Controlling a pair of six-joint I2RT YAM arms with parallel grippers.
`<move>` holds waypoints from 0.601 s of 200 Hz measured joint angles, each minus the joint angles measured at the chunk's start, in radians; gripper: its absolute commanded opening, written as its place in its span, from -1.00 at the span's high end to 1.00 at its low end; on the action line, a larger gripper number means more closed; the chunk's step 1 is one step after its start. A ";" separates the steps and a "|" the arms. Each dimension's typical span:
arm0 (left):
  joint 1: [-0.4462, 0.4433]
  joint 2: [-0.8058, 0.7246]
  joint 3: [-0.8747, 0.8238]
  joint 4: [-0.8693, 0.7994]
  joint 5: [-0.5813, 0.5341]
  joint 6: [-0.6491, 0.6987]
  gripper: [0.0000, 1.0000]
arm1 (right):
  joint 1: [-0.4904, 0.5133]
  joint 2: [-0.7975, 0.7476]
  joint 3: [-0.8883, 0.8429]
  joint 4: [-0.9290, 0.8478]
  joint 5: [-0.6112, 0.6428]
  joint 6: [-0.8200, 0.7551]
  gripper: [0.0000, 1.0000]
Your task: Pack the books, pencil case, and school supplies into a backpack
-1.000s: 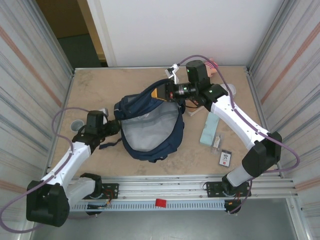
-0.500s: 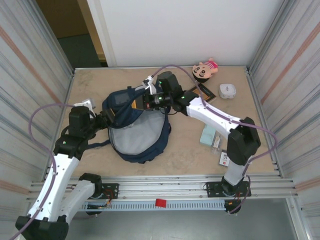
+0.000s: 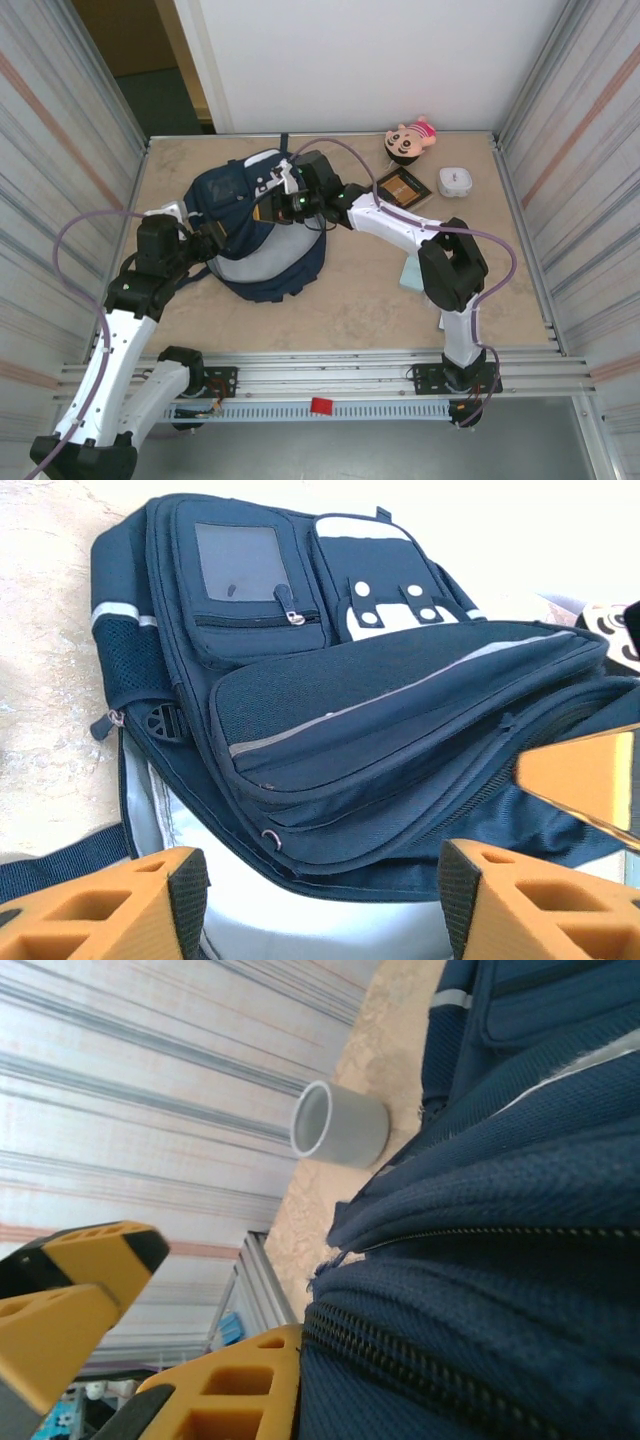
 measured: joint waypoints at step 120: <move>0.000 0.090 -0.019 0.067 0.076 -0.027 -0.27 | 0.045 -0.193 -0.246 -0.269 0.209 0.108 -0.49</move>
